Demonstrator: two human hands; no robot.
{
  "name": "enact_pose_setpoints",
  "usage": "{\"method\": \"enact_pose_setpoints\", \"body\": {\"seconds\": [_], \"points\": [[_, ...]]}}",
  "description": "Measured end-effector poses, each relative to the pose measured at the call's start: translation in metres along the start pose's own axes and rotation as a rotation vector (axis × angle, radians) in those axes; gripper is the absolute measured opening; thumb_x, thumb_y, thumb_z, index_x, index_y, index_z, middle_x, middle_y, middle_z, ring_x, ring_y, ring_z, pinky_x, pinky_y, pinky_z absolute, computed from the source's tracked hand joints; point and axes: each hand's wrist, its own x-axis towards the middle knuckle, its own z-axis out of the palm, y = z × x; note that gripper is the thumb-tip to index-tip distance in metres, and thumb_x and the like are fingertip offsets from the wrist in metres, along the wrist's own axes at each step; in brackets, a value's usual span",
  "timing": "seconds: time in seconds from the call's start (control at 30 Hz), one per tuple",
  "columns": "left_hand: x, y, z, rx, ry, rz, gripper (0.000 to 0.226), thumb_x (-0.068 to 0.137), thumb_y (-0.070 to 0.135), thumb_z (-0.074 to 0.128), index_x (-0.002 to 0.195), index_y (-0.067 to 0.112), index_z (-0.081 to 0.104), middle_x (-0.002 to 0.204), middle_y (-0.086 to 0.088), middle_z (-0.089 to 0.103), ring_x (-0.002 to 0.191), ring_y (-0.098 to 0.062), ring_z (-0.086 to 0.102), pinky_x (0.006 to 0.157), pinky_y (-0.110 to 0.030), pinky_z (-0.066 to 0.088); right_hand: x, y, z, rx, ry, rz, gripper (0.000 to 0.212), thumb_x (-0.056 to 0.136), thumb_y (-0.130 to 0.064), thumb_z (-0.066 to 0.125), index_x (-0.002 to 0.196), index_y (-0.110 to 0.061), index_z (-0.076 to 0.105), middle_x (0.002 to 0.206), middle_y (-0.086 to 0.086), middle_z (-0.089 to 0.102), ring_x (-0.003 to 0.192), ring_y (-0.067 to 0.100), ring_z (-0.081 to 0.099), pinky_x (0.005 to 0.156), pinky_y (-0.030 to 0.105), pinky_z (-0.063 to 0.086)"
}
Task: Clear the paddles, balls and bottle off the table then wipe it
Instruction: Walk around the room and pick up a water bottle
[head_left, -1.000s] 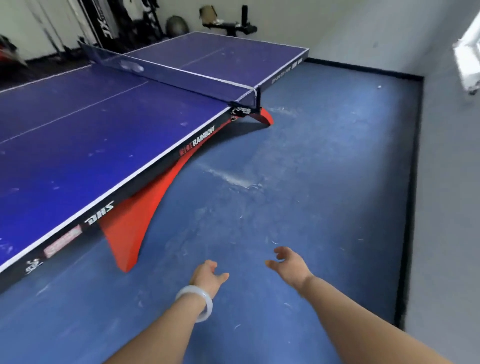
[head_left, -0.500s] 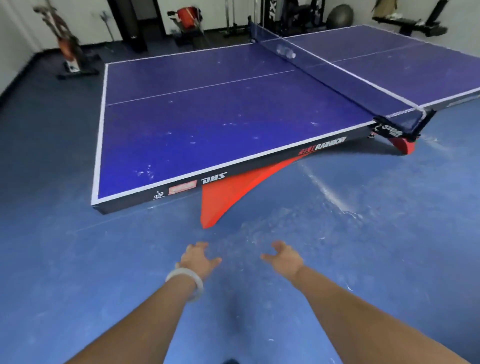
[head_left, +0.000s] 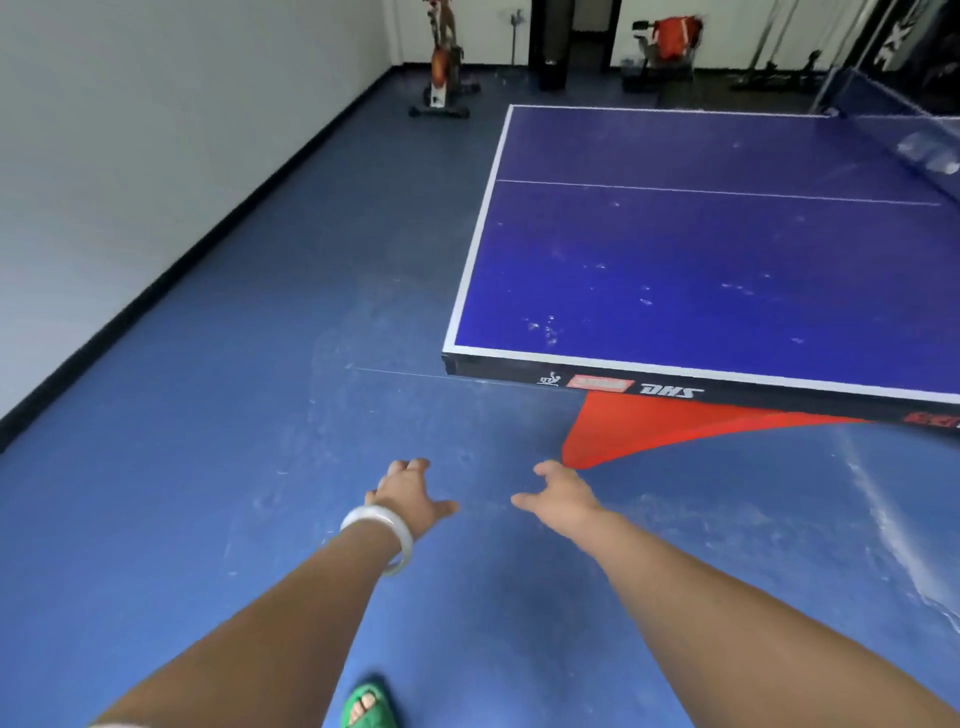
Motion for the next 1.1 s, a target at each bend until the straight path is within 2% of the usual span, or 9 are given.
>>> {"method": "enact_pose_setpoints", "body": {"seconds": [0.27, 0.43, 0.63, 0.87, 1.0, 1.1], "points": [[0.083, -0.134, -0.120, 0.078, 0.038, -0.048, 0.083, 0.085, 0.056, 0.064, 0.152, 0.026, 0.024, 0.153, -0.002, 0.028, 0.138, -0.026, 0.038, 0.111, -0.043, 0.026, 0.074, -0.171, 0.085, -0.047, -0.066, -0.058, 0.069, 0.091, -0.032, 0.066, 0.149, -0.018, 0.031, 0.152, 0.005, 0.033, 0.137, 0.024, 0.040, 0.107, 0.036, 0.041], [0.133, -0.176, -0.175, 0.060, 0.044, -0.066, 0.081, 0.087, 0.053, 0.065, 0.152, 0.024, 0.026, 0.152, -0.005, 0.030, 0.137, -0.028, 0.038, 0.112, -0.043, 0.031, 0.119, -0.243, 0.107, -0.064, -0.083, -0.083, 0.070, 0.091, -0.029, 0.068, 0.149, -0.017, 0.032, 0.151, 0.006, 0.034, 0.136, 0.024, 0.040, 0.108, 0.035, 0.039], [0.214, -0.181, -0.206, -0.088, -0.008, -0.045, 0.068, 0.094, 0.037, 0.062, 0.149, 0.014, 0.030, 0.149, -0.009, 0.032, 0.130, -0.029, 0.046, 0.106, -0.037, 0.039, 0.199, -0.294, 0.107, -0.072, -0.102, -0.081, 0.062, 0.094, -0.031, 0.063, 0.147, -0.015, 0.035, 0.148, 0.006, 0.039, 0.127, 0.023, 0.048, 0.098, 0.029, 0.041], [0.355, -0.141, -0.269, -0.093, 0.006, -0.040, 0.064, 0.094, 0.035, 0.062, 0.147, 0.011, 0.034, 0.147, -0.011, 0.039, 0.131, -0.026, 0.047, 0.107, -0.034, 0.037, 0.335, -0.351, 0.063, -0.081, -0.132, -0.060, 0.062, 0.095, -0.029, 0.063, 0.147, -0.012, 0.035, 0.145, 0.008, 0.042, 0.126, 0.024, 0.050, 0.091, 0.027, 0.040], [0.427, -0.110, -0.309, -0.115, 0.016, -0.008, 0.061, 0.093, 0.034, 0.063, 0.143, 0.009, 0.039, 0.144, -0.012, 0.042, 0.122, -0.027, 0.054, 0.100, -0.032, 0.040, 0.406, -0.388, 0.027, -0.128, -0.108, -0.057, 0.062, 0.093, -0.030, 0.064, 0.145, -0.009, 0.038, 0.143, 0.010, 0.045, 0.126, 0.025, 0.049, 0.097, 0.030, 0.041], [0.477, -0.095, -0.334, -0.133, 0.010, -0.001, 0.059, 0.093, 0.034, 0.063, 0.143, 0.011, 0.040, 0.142, -0.011, 0.043, 0.123, -0.027, 0.052, 0.098, -0.032, 0.039, 0.453, -0.415, 0.005, -0.106, -0.094, -0.033, 0.061, 0.094, -0.030, 0.064, 0.145, -0.010, 0.038, 0.140, 0.009, 0.047, 0.122, 0.024, 0.051, 0.092, 0.030, 0.042]]}}
